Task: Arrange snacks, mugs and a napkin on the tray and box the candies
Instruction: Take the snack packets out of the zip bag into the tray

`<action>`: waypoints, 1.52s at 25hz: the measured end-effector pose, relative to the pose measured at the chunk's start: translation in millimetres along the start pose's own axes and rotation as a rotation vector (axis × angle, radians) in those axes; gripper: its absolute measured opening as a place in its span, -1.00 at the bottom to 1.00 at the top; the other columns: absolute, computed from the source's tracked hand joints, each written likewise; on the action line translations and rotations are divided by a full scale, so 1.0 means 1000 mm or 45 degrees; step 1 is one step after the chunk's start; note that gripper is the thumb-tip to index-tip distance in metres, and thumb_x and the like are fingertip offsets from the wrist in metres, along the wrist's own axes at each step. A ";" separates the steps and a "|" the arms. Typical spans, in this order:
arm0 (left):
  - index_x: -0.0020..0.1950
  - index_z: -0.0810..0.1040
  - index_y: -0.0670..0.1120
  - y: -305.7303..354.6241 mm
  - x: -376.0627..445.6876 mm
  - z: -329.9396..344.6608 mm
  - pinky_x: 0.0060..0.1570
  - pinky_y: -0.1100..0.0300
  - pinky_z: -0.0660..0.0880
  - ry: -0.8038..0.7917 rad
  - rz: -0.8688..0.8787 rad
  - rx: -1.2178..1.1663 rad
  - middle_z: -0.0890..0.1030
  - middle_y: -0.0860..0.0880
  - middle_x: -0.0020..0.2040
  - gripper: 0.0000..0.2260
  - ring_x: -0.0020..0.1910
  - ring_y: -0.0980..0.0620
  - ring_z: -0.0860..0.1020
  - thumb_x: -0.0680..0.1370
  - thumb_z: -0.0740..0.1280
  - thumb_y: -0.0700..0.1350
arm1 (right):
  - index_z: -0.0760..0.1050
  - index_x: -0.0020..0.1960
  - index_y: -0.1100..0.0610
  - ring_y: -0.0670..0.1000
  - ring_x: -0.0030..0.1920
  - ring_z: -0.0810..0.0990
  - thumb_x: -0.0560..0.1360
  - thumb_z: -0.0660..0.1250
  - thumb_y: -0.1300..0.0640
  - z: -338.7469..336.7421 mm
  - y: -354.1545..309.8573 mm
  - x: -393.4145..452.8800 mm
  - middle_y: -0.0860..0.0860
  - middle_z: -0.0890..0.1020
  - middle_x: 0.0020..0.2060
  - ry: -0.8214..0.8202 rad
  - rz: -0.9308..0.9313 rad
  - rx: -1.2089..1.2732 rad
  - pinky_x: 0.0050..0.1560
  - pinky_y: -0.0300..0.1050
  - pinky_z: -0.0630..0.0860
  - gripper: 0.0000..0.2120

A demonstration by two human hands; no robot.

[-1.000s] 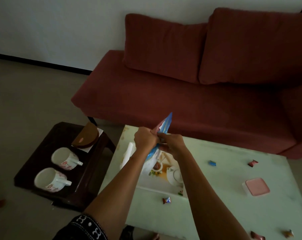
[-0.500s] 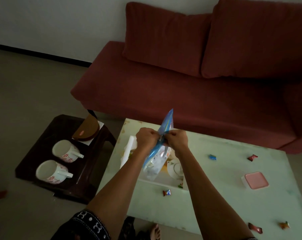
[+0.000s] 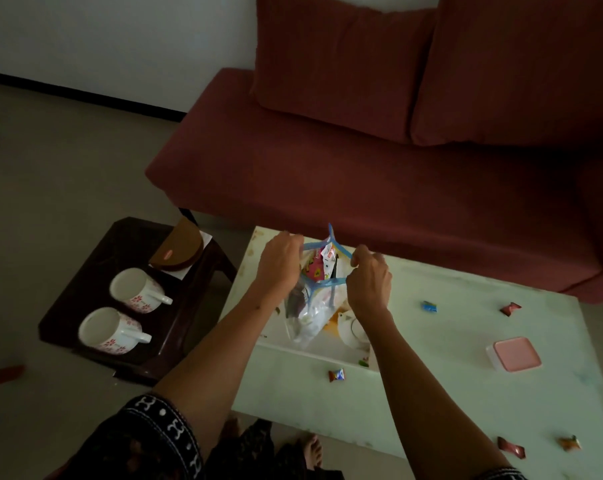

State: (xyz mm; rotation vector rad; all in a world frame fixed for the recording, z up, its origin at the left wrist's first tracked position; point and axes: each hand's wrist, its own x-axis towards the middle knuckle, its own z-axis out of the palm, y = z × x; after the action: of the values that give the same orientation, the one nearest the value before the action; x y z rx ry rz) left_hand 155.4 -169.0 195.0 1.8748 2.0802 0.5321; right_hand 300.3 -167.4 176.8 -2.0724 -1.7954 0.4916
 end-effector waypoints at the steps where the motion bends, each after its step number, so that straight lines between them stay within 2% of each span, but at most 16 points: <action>1: -0.02 0.55 -0.21 -0.005 -0.001 0.002 -0.10 0.11 0.43 -0.091 0.044 0.062 0.59 -0.20 -0.01 -0.82 -0.04 -0.14 0.55 0.45 0.26 -0.38 | 0.54 0.00 0.20 0.25 -0.07 0.58 0.45 0.21 0.38 -0.001 0.006 0.001 0.18 0.49 0.08 -0.017 -0.024 -0.077 -0.22 -0.05 0.41 -0.78; 4: 0.22 0.49 -0.21 -0.019 -0.006 0.006 0.14 0.06 0.44 -0.193 0.079 0.091 0.58 -0.19 0.15 -0.66 0.13 -0.16 0.53 0.45 0.26 -0.37 | 0.59 0.10 0.14 0.22 0.06 0.58 0.49 0.25 0.31 -0.010 0.029 0.008 0.14 0.48 0.14 -0.132 0.119 -0.248 -0.05 -0.03 0.48 -0.75; 8: 0.11 0.57 -0.23 0.000 -0.028 0.012 0.07 0.04 0.50 -0.123 0.124 -0.177 0.64 -0.21 0.04 -0.70 0.02 -0.18 0.59 0.41 0.26 -0.38 | 0.49 0.19 0.18 0.21 0.18 0.48 0.43 0.36 0.18 -0.014 0.043 0.006 0.16 0.41 0.23 -0.266 0.360 -0.358 0.10 0.03 0.44 -0.66; 10: 0.10 0.57 -0.22 0.014 -0.039 0.018 0.07 0.04 0.51 -0.101 0.116 -0.290 0.65 -0.22 0.01 -0.72 0.01 -0.18 0.59 0.42 0.25 -0.38 | 0.50 0.18 0.16 0.20 0.22 0.39 0.40 0.38 0.19 -0.007 0.043 -0.007 0.18 0.35 0.28 -0.063 0.226 -0.397 0.16 0.02 0.36 -0.65; 12: 0.14 0.55 -0.21 0.022 -0.047 0.023 0.11 0.02 0.52 -0.113 0.081 -0.374 0.65 -0.21 0.03 -0.71 0.03 -0.16 0.58 0.44 0.27 -0.37 | 0.58 0.07 0.18 0.18 0.12 0.47 0.42 0.35 0.20 0.004 0.041 -0.019 0.15 0.46 0.16 0.120 -0.002 -0.258 0.02 -0.02 0.40 -0.77; 14: 0.19 0.52 -0.21 0.025 -0.054 0.027 0.18 0.04 0.50 -0.110 0.050 -0.414 0.64 -0.20 0.06 -0.68 0.07 -0.14 0.58 0.45 0.28 -0.37 | 0.58 -0.06 0.22 0.17 -0.03 0.57 0.48 0.31 0.06 0.016 0.039 -0.024 0.12 0.56 -0.05 -0.039 0.023 -0.069 -0.17 -0.07 0.41 -0.78; 17: 0.18 0.53 -0.22 0.027 -0.065 0.031 0.13 0.17 0.46 -0.063 0.029 -0.412 0.65 -0.20 0.06 -0.71 0.05 -0.11 0.60 0.48 0.26 -0.36 | 0.49 -0.17 0.19 0.18 -0.09 0.59 0.43 0.32 -0.17 0.033 0.038 -0.017 0.08 0.51 -0.27 -0.310 0.383 0.078 -0.23 -0.10 0.32 -0.60; 20: 0.19 0.53 -0.18 0.025 -0.077 0.033 0.10 0.26 0.41 -0.048 0.027 -0.443 0.65 -0.16 0.07 -0.69 0.05 -0.08 0.60 0.47 0.25 -0.35 | 0.56 -0.06 0.25 0.13 -0.08 0.58 0.35 0.42 -0.11 0.051 0.039 -0.015 0.09 0.54 -0.23 -0.456 0.579 0.223 -0.18 -0.08 0.39 -0.58; 24: 0.21 0.52 -0.16 0.016 -0.078 0.031 0.11 0.16 0.48 -0.064 0.027 -0.448 0.65 -0.17 0.07 -0.66 0.05 -0.09 0.60 0.45 0.27 -0.33 | 0.56 0.02 0.26 0.22 0.01 0.59 0.40 0.38 0.07 0.056 0.037 -0.015 0.21 0.65 -0.06 -0.501 0.450 0.341 -0.01 0.03 0.50 -0.71; 27: 0.15 0.56 -0.16 0.009 -0.069 0.027 -0.07 0.40 0.39 0.022 0.021 -0.456 0.67 -0.10 -0.10 -0.70 -0.11 -0.02 0.61 0.42 0.31 -0.25 | 0.57 -0.16 0.16 0.07 -0.24 0.56 0.38 0.44 -0.01 0.025 0.023 -0.008 0.06 0.61 -0.30 -0.405 0.228 0.367 -0.21 -0.18 0.42 -0.77; 28: 0.13 0.57 -0.17 0.006 -0.063 0.027 -0.08 0.40 0.39 0.054 -0.017 -0.428 0.67 -0.08 -0.13 -0.72 -0.13 -0.02 0.61 0.42 0.29 -0.24 | 0.57 -0.24 0.10 -0.02 -0.34 0.52 0.33 0.48 -0.05 0.008 0.020 -0.005 -0.01 0.57 -0.39 -0.310 0.193 0.410 -0.32 -0.25 0.37 -0.77; 30: 0.13 0.56 -0.22 0.001 -0.050 0.028 0.02 0.15 0.47 0.047 -0.149 -0.314 0.67 -0.19 -0.04 -0.73 -0.03 -0.15 0.61 0.44 0.28 -0.30 | 0.60 -0.24 0.04 -0.14 -0.43 0.45 0.23 0.53 -0.10 -0.028 0.021 0.007 -0.09 0.55 -0.44 -0.040 0.194 0.517 -0.38 -0.26 0.34 -0.75; 32: 0.13 0.55 -0.25 -0.006 -0.035 0.030 0.07 0.01 0.47 0.057 -0.217 -0.246 0.65 -0.27 0.01 -0.71 0.02 -0.23 0.60 0.43 0.28 -0.35 | 0.61 -0.23 0.05 -0.13 -0.40 0.45 0.23 0.54 -0.09 -0.058 0.039 0.025 -0.07 0.57 -0.42 0.207 0.262 0.658 -0.32 -0.18 0.42 -0.75; 35: 0.19 0.52 -0.25 -0.013 -0.017 0.031 0.15 0.01 0.44 0.071 -0.281 -0.231 0.64 -0.27 0.06 -0.69 0.05 -0.21 0.59 0.45 0.27 -0.34 | 0.60 -0.25 0.09 0.00 -0.24 0.57 0.35 0.49 0.08 -0.067 0.083 0.053 0.02 0.62 -0.32 0.308 0.515 1.180 -0.17 -0.04 0.58 -0.89; 36: 0.20 0.52 -0.24 -0.015 -0.013 0.033 0.15 0.03 0.45 0.077 -0.306 -0.255 0.64 -0.26 0.07 -0.69 0.04 -0.19 0.60 0.46 0.27 -0.33 | 0.59 -0.26 0.10 -0.03 -0.26 0.58 0.40 0.46 0.13 -0.055 0.097 0.062 0.00 0.62 -0.35 0.314 0.629 1.280 -0.18 -0.06 0.60 -0.91; 38: 0.20 0.52 -0.24 -0.015 -0.007 0.037 0.12 0.02 0.48 0.090 -0.338 -0.317 0.65 -0.27 0.03 -0.68 -0.02 -0.19 0.62 0.45 0.27 -0.34 | 0.60 -0.24 0.18 -0.18 -0.40 0.55 0.47 0.39 0.13 -0.016 0.122 0.072 -0.04 0.60 -0.45 0.283 0.813 1.146 -0.33 -0.22 0.58 -0.85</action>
State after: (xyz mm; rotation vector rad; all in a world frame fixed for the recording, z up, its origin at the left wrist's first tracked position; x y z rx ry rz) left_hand 159.2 -174.4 154.9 1.4358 2.1489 0.7583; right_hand 423.3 -112.5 130.3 -1.8424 -0.5422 0.9626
